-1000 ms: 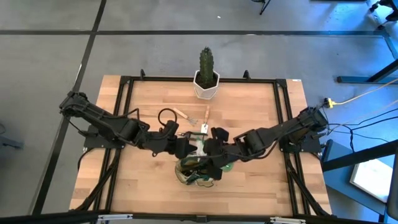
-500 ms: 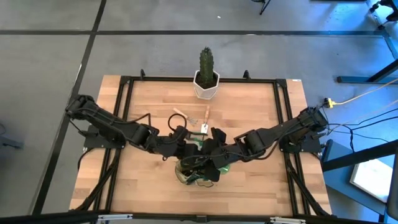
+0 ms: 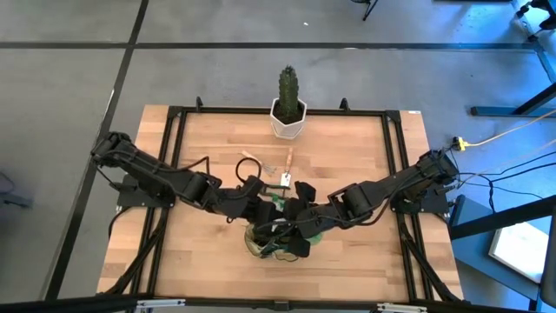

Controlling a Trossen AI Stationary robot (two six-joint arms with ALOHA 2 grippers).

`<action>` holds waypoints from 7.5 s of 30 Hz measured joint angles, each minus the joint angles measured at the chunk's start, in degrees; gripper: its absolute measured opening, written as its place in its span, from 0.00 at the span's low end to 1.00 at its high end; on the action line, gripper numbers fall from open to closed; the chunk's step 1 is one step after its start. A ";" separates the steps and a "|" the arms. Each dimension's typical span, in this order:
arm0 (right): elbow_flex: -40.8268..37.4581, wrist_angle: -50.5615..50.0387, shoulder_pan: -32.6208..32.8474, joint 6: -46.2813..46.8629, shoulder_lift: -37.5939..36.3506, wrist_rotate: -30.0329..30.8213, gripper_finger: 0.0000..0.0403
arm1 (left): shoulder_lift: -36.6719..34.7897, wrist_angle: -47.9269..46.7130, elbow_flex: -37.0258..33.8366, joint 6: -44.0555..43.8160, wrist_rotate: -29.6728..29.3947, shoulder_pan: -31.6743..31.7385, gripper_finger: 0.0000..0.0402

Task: Pick & Place Garden tools in Gardening bag
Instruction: Put the spray bottle into the gardening bag

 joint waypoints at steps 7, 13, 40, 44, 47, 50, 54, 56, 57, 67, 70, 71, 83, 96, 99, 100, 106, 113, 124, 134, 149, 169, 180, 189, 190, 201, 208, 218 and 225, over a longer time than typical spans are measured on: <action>0.00 1.28 0.37 0.86 0.00 -0.06 0.62 | -0.64 -0.79 0.00 0.00 0.18 0.04 0.11; 0.00 1.34 0.37 4.06 0.00 -5.67 0.82 | -2.85 -2.67 0.02 0.07 2.48 -0.18 0.11; -3.57 5.70 20.70 -1.70 -10.58 26.49 0.90 | -3.50 -35.58 10.70 2.09 2.91 -2.62 0.11; -3.67 5.04 20.57 -0.05 -10.60 26.54 0.90 | -2.11 -37.02 14.77 4.89 4.34 -2.07 0.11; -3.67 5.04 21.33 0.00 -10.60 27.21 0.90 | -1.24 -37.78 15.54 6.06 5.80 -2.22 0.11; -3.67 4.31 21.94 0.80 -10.60 27.78 0.90 | -0.41 -40.71 15.54 7.27 6.92 -2.95 0.11; -3.67 3.79 21.79 1.48 -10.60 28.30 0.90 | 1.00 -42.96 15.55 9.33 7.38 -3.35 0.11; -3.69 3.79 21.84 1.48 -10.60 28.65 0.90 | 1.56 -42.34 15.54 10.40 8.15 -3.39 0.11; -3.69 3.79 21.84 1.48 -10.60 28.67 0.90 | 1.79 -42.11 15.54 10.71 8.93 -3.39 0.11; -3.68 3.64 20.74 1.46 -10.60 28.47 0.90 | 5.20 -41.44 15.63 13.29 13.88 -1.31 0.11; -3.69 3.53 20.42 1.46 -10.60 28.42 0.90 | 6.62 -40.27 15.61 15.93 14.70 -0.40 0.11; -3.69 3.47 20.37 1.46 -10.60 28.45 0.90 | 7.10 -40.04 15.61 16.91 15.20 -0.18 0.11; -3.69 1.33 19.82 1.66 -10.62 27.38 0.90 | 10.18 -39.98 15.56 30.27 21.07 0.40 0.11; -3.69 -2.09 18.23 4.28 -10.62 27.13 0.90 | 10.16 -39.55 15.56 39.35 21.07 0.24 0.11; -3.69 -2.41 18.17 4.24 -10.62 27.05 0.90 | 10.16 -39.61 15.56 39.80 21.95 0.63 0.11; -3.69 -2.60 18.07 4.24 -10.62 27.01 0.90 | 10.16 -39.63 15.56 39.82 22.03 0.81 0.11; -3.69 -3.49 17.42 4.46 -10.62 26.98 0.90 | 11.99 -39.35 15.56 40.55 22.91 1.68 0.11; -3.69 -4.60 17.49 4.74 -10.62 26.98 0.90 | 12.96 -39.44 15.58 41.87 22.44 1.24 0.11; -3.69 -4.61 17.51 4.89 -10.62 26.98 0.90 | 12.90 -39.52 15.58 41.46 22.55 0.63 0.16; -3.69 -5.33 17.55 6.06 -10.62 26.98 0.90 | 12.37 -34.97 16.46 39.19 21.65 0.72 0.35; -3.69 -7.53 17.59 8.09 -10.62 26.92 0.90 | 12.35 -37.11 22.19 37.64 18.80 0.94 0.32; -3.69 -8.79 19.21 9.59 -10.62 26.96 0.90 | 19.74 -32.12 25.11 42.77 21.36 5.53 0.36; -3.69 -10.17 20.15 11.75 -10.62 26.96 0.90 | 20.24 -30.99 25.11 43.41 17.59 5.73 0.35; -3.69 -10.44 20.42 12.17 -10.62 26.96 0.90 | 21.42 -32.45 25.09 43.85 18.07 6.15 0.37; -3.69 -10.45 20.54 12.17 -10.62 26.97 0.90 | 21.51 -32.18 25.09 43.85 18.09 6.16 0.37; -3.69 -10.63 20.61 12.17 -10.62 26.96 0.90 | 21.55 -34.62 25.09 40.26 17.06 4.34 0.11; -3.69 -10.81 20.61 12.18 -10.62 26.96 0.90 | 21.55 -34.10 25.09 37.68 10.13 0.75 0.11; -3.69 -10.83 20.50 12.63 -10.62 26.98 0.90 | 21.13 -32.46 25.09 33.12 -0.71 -3.57 0.11; -3.69 -10.81 20.22 13.07 -10.62 27.00 0.90 | 21.11 -33.23 25.09 31.74 -2.96 -4.63 0.11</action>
